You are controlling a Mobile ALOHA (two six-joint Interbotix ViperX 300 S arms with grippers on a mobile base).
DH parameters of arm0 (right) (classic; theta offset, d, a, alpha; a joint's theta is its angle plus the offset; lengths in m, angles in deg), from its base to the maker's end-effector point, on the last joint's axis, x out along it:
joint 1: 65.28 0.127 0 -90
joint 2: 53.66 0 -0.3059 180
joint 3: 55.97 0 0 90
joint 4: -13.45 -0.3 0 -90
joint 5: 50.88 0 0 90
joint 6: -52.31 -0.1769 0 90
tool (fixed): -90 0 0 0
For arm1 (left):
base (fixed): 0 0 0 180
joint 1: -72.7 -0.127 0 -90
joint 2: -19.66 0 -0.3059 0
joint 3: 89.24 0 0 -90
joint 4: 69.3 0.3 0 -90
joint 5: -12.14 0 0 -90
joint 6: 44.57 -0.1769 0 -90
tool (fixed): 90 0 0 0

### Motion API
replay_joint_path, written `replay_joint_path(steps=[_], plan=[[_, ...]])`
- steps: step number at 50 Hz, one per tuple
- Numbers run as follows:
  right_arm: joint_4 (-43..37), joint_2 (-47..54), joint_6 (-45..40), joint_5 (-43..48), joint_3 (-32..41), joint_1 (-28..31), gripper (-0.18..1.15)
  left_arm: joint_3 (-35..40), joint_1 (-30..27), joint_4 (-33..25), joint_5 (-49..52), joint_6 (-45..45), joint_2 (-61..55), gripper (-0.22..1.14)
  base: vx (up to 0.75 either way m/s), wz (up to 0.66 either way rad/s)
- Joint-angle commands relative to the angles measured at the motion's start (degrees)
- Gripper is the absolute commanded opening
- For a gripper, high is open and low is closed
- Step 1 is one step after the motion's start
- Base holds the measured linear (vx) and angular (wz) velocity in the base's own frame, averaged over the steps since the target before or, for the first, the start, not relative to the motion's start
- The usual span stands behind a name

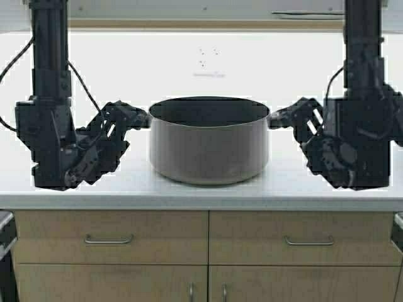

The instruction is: Open the cabinet, put the pot inside, then close it

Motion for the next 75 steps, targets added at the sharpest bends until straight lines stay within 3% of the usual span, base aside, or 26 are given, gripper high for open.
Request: replay_joint_path(steps=[1, 25, 33, 46, 57, 75], plan=[[-0.09, -0.35, 0.26, 0.88, 1.14, -1.93, 1.04, 0.97, -0.26, -0.35, -0.44, 0.44, 0.0, 1.02, 0.04, 0.01], [3.08, -0.09, 3.25, 0.88, 2.72, -5.01, 1.04, 1.32, -2.02, -2.2, -1.05, 1.93, -3.6, 1.02, 0.15, 0.0], [3.34, 0.62, 3.25, 0.88, 3.25, -5.89, 1.04, 1.23, -2.02, -7.29, -1.49, 5.19, -4.04, 1.02, 0.23, -0.04], [3.96, 5.98, 3.08, 0.53, 12.04, -8.17, 1.04, 4.83, -2.81, -9.14, -1.41, 7.38, -4.83, 1.02, 0.17, -0.07], [10.63, 9.84, 2.37, -2.37, 21.27, -9.4, 1.04, 8.61, -4.83, -9.49, -1.14, 8.61, -6.06, 1.02, 0.08, -0.06], [11.78, 13.36, 0.09, -3.6, 27.07, -13.36, 1.04, 12.22, -6.5, -10.11, -0.88, 10.63, -7.91, 1.02, 0.03, 0.0]])
